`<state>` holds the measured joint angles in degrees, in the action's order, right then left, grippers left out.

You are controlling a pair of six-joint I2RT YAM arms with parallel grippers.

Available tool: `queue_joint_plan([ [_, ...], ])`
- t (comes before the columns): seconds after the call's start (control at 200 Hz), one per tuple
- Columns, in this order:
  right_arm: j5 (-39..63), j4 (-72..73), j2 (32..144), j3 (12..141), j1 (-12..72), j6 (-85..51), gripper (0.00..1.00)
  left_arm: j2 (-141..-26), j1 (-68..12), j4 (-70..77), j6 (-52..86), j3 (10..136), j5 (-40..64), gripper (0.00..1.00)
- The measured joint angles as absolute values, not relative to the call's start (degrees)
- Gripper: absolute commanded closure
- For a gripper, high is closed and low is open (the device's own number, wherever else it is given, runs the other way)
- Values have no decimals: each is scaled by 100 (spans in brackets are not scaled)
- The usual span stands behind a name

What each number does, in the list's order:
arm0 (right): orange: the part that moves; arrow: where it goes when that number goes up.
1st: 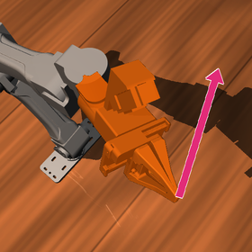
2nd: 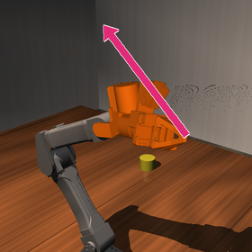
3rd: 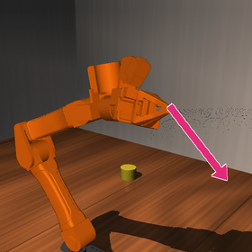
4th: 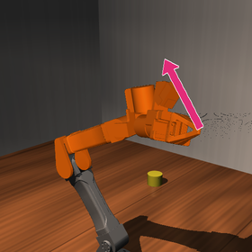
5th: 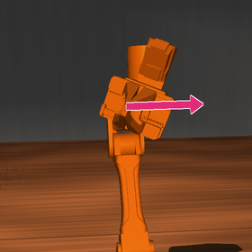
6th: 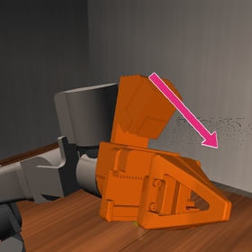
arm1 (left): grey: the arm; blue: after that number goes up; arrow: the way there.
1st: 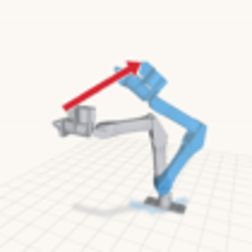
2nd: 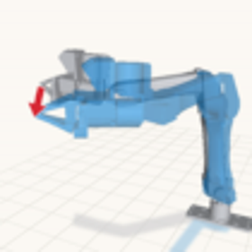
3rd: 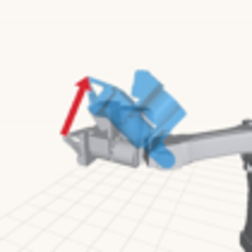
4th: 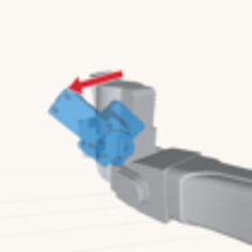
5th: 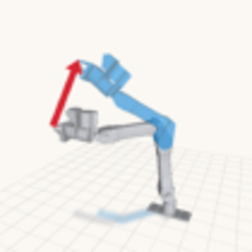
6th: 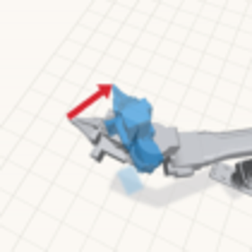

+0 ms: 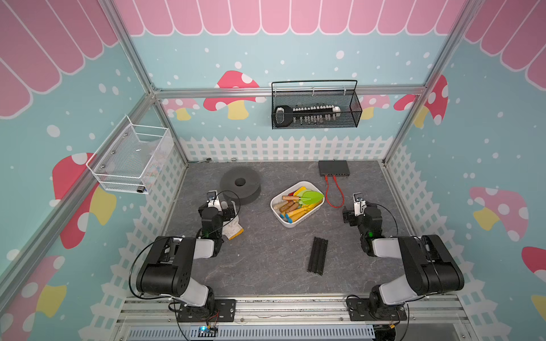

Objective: Take the shovel out of the storage box
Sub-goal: Move the storage box to the center of the board.

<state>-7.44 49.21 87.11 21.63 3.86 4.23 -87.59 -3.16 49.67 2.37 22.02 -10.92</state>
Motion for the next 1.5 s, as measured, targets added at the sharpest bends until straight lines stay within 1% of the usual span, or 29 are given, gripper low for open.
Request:
queue_joint_plan([
  [0.505,-742,4921,8711,2163,386,423,0,-8759,-311,4950,237,2202,-1092,1],
  [0.58,-742,4923,8711,2163,386,423,2,-8759,-311,4950,239,2202,-1096,3],
  [0.71,-825,4864,8479,2062,421,423,3,-8558,-370,4678,255,2206,-1393,3],
  [0.821,-976,3990,7561,2174,523,377,5,-7872,-690,3999,169,2386,-1820,3],
  [0.916,-930,2995,6849,2751,565,161,10,-7188,-1022,3599,102,2659,-2027,4],
  [0.981,-727,2519,6512,3199,576,19,13,-6781,-1160,3291,130,2871,-2069,4],
  [1.066,-366,2036,6252,3590,639,-161,18,-6425,-1232,2818,307,3212,-2008,6],
  [1.211,285,1116,6285,3959,808,-554,21,-6322,-1354,2110,687,3649,-1601,11],
  [1.311,692,412,6519,4222,958,-781,22,-6405,-1555,1831,797,3717,-1166,12],
  [1.496,1308,-624,6814,4674,1188,-956,25,-6984,-1959,1520,602,3957,-290,14],
])
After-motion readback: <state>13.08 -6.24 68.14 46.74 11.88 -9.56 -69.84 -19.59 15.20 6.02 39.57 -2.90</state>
